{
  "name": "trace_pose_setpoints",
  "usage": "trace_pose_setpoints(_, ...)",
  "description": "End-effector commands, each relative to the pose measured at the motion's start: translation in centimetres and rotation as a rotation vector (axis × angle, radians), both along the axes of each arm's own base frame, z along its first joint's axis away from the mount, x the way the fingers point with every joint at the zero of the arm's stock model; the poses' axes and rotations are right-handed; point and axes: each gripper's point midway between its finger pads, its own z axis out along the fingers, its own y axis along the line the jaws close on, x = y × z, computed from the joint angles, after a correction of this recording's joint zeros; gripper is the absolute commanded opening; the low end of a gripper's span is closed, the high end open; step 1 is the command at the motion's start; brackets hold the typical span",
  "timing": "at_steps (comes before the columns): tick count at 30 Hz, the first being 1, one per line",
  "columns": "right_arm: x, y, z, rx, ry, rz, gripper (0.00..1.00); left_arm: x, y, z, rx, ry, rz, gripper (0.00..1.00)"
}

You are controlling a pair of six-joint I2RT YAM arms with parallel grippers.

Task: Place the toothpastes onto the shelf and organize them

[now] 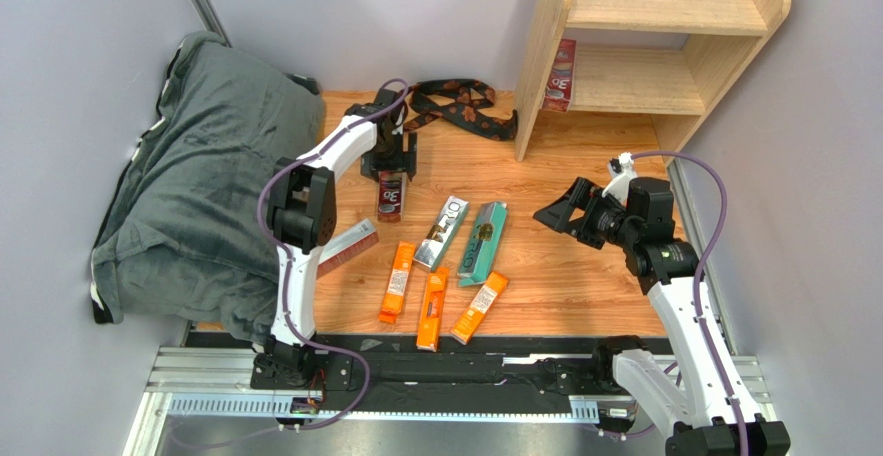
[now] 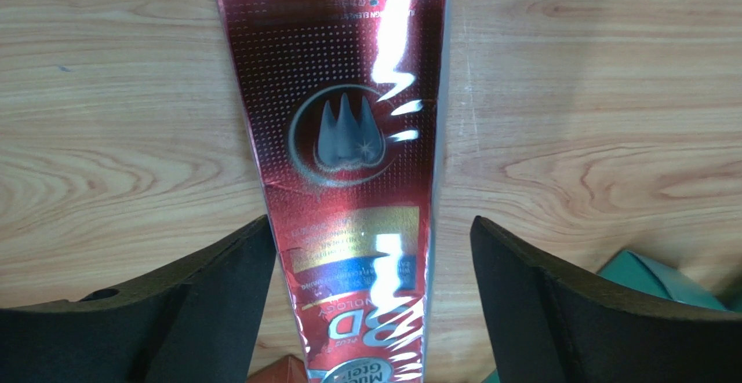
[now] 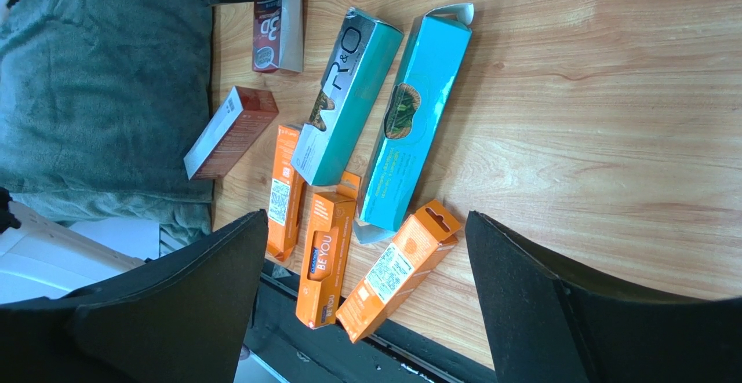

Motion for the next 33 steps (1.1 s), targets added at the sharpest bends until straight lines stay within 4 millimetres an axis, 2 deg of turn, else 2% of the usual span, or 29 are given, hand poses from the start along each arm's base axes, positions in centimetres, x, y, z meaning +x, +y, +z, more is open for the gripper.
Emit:
trace_pose_setpoints(1,-0.1,0.4,0.6,0.014,-0.04,0.026,0.89,0.0,1.2,-0.7,0.1,0.012,0.0,0.85)
trace_pose_setpoints(3,-0.2,0.5,0.3,0.016,-0.034,0.03,0.89,-0.1,1.4,-1.3,0.112,0.022,0.001,0.75)
trace_pose_setpoints(5,-0.3,0.5,0.3,0.02,-0.031,0.03,0.88,-0.3,1.5,-1.6,0.115,0.033,-0.002,0.58)
trace_pose_setpoints(8,-0.5,0.6,0.2,0.022,-0.027,0.035,0.89,-0.6,1.3,-1.5,0.104,0.035,-0.011,0.43)
trace_pose_setpoints(12,-0.7,0.7,0.5,0.023,-0.033,0.038,0.88,-1.0,0.6,-0.2,0.05,0.016,-0.021,0.39)
trace_pose_setpoints(13,-0.7,0.8,0.9,0.021,-0.044,0.044,0.88,-1.0,0.0,1.5,0.009,-0.017,-0.029,0.39)
trace_pose_setpoints(15,-0.5,0.8,1.2,0.005,-0.049,0.035,0.88,-1.2,-0.2,2.9,-0.022,-0.046,-0.029,0.39)
trace_pose_setpoints(16,-0.5,1.3,1.9,-0.004,-0.065,0.051,0.88,-1.5,-1.0,5.0,-0.076,-0.081,-0.044,0.39)
trace_pose_setpoints(17,-0.6,1.6,2.1,-0.014,-0.065,0.055,0.88,-1.6,-1.3,6.2,-0.101,-0.104,-0.047,0.39)
trace_pose_setpoints(18,-0.3,1.5,2.4,-0.036,-0.076,0.036,0.88,-2.2,-1.3,6.5,-0.119,-0.105,-0.047,0.39)
trace_pose_setpoints(19,-0.6,2.6,3.3,-0.04,-0.095,0.067,0.88,-2.7,-1.9,8.8,-0.18,-0.14,-0.047,0.39)
trace_pose_setpoints(20,-0.5,3.1,3.5,-0.047,-0.1,0.071,0.89,-2.6,-2.2,10.0,-0.222,-0.173,-0.043,0.39)
trace_pose_setpoints(21,-0.2,3.2,3.7,-0.063,-0.103,0.052,0.89,-3.6,-2.3,9.5,-0.255,-0.154,-0.037,0.39)
trace_pose_setpoints(22,-0.6,4.5,4.1,-0.063,-0.117,0.088,0.89,-4.5,-3.2,12.0,-0.365,-0.172,-0.027,0.39)
trace_pose_setpoints(23,-0.6,5.1,4.4,-0.065,-0.127,0.094,0.89,-4.0,-3.5,13.2,-0.436,-0.22,-0.024,0.39)
trace_pose_setpoints(24,-0.8,6.1,4.5,-0.074,-0.133,0.1,0.89,-5.1,-3.6,12.5,-0.484,-0.188,-0.005,0.39)
trace_pose_setpoints(25,-0.8,6.7,5.0,-0.074,-0.154,0.1,0.89,-6.0,-4.1,14.5,-0.563,-0.208,-0.022,0.39)
trace_pose_setpoints(26,-0.8,7.4,5.0,-0.075,-0.159,0.103,0.88,-5.8,-4.5,15.5,-0.623,-0.232,0.002,0.39)
trace_pose_setpoints(27,-1.2,8.3,5.0,-0.094,-0.177,0.106,0.88,-6.8,-4.6,15.1,-0.649,-0.211,0.012,0.39)
trace_pose_setpoints(28,-1.4,9.3,5.4,-0.082,-0.188,0.114,0.88,-7.6,-4.9,16.5,-0.696,-0.227,0.001,0.39)
trace_pose_setpoints(29,-1.3,9.5,5.4,-0.097,-0.203,0.09,0.89,-7.6,-5.4,17.6,-0.755,-0.244,0.022,0.39)
trace_pose_setpoints(30,-0.8,9.7,5.2,-0.123,-0.214,0.053,0.89,-8.5,-5.4,16.9,-0.779,-0.22,0.039,0.39)
trace_pose_setpoints(31,-1.8,11.6,5.6,-0.102,-0.237,0.091,0.89,-9.3,-5.7,18.4,-0.829,-0.238,0.033,0.39)
trace_pose_setpoints(32,-2.0,12.3,5.7,-0.099,-0.249,0.092,0.88,-9.2,-6.1,19.7,-0.884,-0.279,0.017,0.39)
trace_pose_setpoints(33,-2.4,13.4,5.3,-0.119,-0.261,0.089,0.88,-10.0,-6.3,19.2,-0.936,-0.233,0.071,0.4)
